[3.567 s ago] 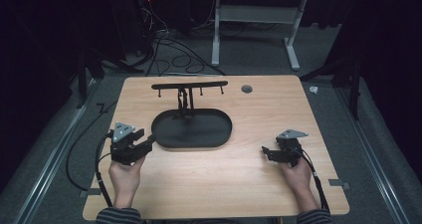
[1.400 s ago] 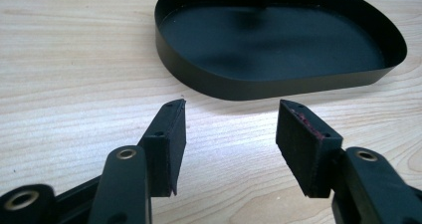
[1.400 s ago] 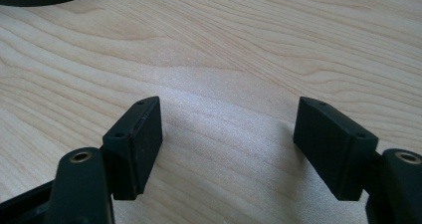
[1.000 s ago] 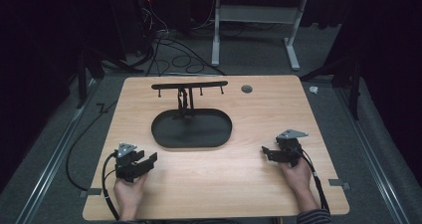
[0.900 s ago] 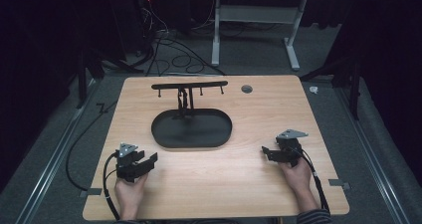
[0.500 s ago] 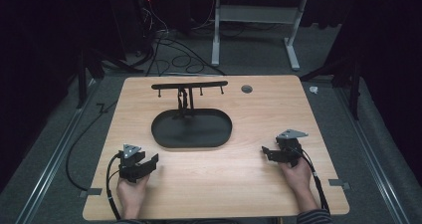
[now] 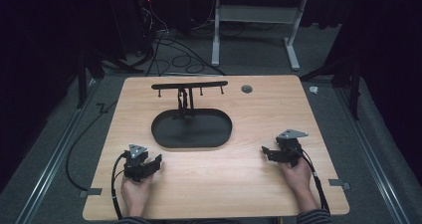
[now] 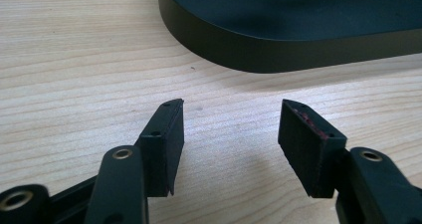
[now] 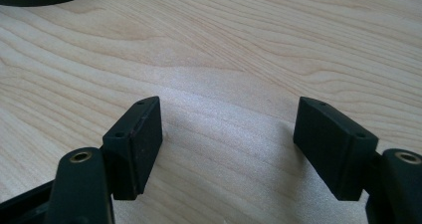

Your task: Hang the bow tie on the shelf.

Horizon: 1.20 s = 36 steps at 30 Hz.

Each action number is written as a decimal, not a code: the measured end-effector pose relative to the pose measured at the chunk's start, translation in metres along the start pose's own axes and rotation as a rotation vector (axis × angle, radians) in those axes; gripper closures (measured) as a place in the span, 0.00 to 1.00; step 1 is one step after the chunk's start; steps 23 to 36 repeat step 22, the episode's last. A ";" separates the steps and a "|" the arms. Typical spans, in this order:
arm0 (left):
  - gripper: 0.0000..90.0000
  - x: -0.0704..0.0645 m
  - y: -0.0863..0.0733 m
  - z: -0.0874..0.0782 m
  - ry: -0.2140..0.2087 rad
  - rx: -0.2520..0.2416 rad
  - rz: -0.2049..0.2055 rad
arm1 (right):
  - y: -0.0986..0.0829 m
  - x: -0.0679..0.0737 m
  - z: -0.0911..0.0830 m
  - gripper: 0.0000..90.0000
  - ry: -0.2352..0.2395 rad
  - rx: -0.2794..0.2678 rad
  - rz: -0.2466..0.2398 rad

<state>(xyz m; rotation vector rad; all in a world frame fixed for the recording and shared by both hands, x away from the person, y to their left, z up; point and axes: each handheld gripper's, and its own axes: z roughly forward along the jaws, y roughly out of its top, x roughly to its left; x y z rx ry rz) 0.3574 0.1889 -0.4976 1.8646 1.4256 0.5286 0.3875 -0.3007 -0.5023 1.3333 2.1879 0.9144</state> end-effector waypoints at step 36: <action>0.39 -0.013 -0.005 0.011 0.035 0.008 0.085 | 0.000 0.000 0.000 0.32 0.000 0.000 -0.001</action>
